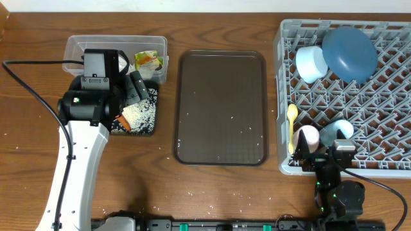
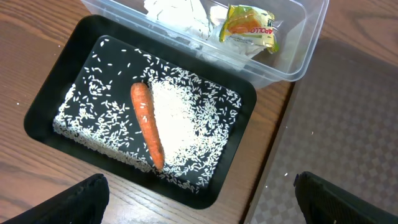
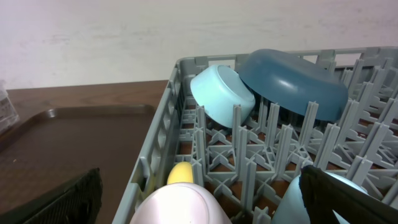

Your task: Sort waste into correct bins and load items into the dishwasher rack

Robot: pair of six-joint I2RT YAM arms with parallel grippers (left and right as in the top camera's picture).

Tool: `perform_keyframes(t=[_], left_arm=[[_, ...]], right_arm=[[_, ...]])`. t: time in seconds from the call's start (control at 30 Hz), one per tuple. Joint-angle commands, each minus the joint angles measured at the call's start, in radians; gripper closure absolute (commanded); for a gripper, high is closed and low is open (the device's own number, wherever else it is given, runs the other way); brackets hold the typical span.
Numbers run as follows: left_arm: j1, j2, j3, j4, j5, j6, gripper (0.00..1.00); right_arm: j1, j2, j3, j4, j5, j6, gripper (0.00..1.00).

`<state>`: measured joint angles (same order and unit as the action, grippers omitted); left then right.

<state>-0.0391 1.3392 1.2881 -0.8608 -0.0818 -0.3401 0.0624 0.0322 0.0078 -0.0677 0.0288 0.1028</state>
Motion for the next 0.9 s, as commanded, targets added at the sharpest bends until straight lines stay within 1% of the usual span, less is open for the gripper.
perform_keyframes(t=[0.0,0.5,0.63,0.67,0.73,0.87], left_arm=[[0.004,0.006,-0.006,-0.002,-0.009,0.005,0.02],[0.005,0.005,-0.006,-0.019,-0.011,0.006,0.02],[0.004,-0.056,-0.017,-0.016,-0.042,0.006,0.02],[0.005,-0.076,-0.026,-0.005,-0.042,0.009,0.02],[0.005,-0.128,-0.059,0.046,-0.034,0.056,0.02],[0.008,-0.269,-0.204,0.256,0.024,0.204,0.02]], right_arm=[[-0.002,-0.008,-0.003,-0.004,-0.011,0.013,0.01],[-0.002,-0.008,-0.002,-0.004,-0.011,0.013,0.01],[-0.002,-0.008,-0.002,-0.004,-0.011,0.013,0.01],[-0.002,-0.008,-0.003,-0.004,-0.011,0.013,0.01],[-0.002,-0.008,-0.002,-0.004,-0.011,0.013,0.01],[-0.002,-0.008,-0.002,-0.004,-0.011,0.013,0.01]])
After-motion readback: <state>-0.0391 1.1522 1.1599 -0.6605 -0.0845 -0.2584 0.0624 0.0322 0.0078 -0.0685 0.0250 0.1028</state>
